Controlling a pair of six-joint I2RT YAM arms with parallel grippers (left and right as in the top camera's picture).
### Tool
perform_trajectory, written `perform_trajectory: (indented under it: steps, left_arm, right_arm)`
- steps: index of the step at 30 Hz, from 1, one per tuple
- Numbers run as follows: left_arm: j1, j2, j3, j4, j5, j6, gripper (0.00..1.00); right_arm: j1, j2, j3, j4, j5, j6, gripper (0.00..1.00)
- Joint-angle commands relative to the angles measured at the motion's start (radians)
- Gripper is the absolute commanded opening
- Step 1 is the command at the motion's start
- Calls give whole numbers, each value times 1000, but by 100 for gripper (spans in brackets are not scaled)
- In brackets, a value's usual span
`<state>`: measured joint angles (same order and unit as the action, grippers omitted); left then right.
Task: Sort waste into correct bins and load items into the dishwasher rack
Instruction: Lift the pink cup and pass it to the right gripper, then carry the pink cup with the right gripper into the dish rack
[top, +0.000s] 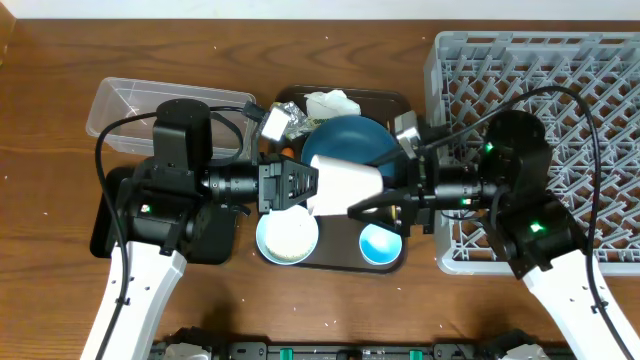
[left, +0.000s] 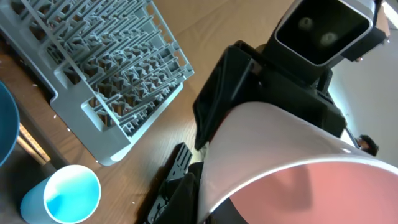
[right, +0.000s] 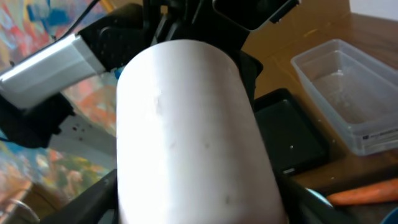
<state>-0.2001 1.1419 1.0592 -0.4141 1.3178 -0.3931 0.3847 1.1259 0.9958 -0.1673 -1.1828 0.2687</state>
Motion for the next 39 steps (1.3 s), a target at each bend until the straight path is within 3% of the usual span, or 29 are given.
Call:
perform_trajectory:
  steps: [1,2,3,5,7,10,20,30,39]
  left_arm:
    - [-2,1,20,6,17,-5,6]
    - [-2,1,20,6,13,-5,7]
    - [-2,1,20,6,6,-5,15]
    - [-2,1,20,6,-17,-5,46]
    - [-1,1,20,6,-53,-5,66]
    - [17,1,20,6,-103,-5,75]
    - [102,1,20,9,-106,-5,78]
    - [101,1,20,3,-103,-5,78]
    - [101,1,20,1,-103,-5,78]
  right_arm:
    - [31,-2,16,7,35,7,44]
    - [31,-2,16,7,39,7,38]
    - [30,-3,16,4,43,6,38]
    - [24,-13,16,-6,62,-1,40]
    - [10,-29,16,-20,90,-15,41]
    - [-34,-64,16,-103,213,-25,41]
    - [-310,-173,18,-588,1027,-37,36]
    - [-675,-80,18,-579,1182,32,32]
    - [-817,42,18,-533,1131,70,36]
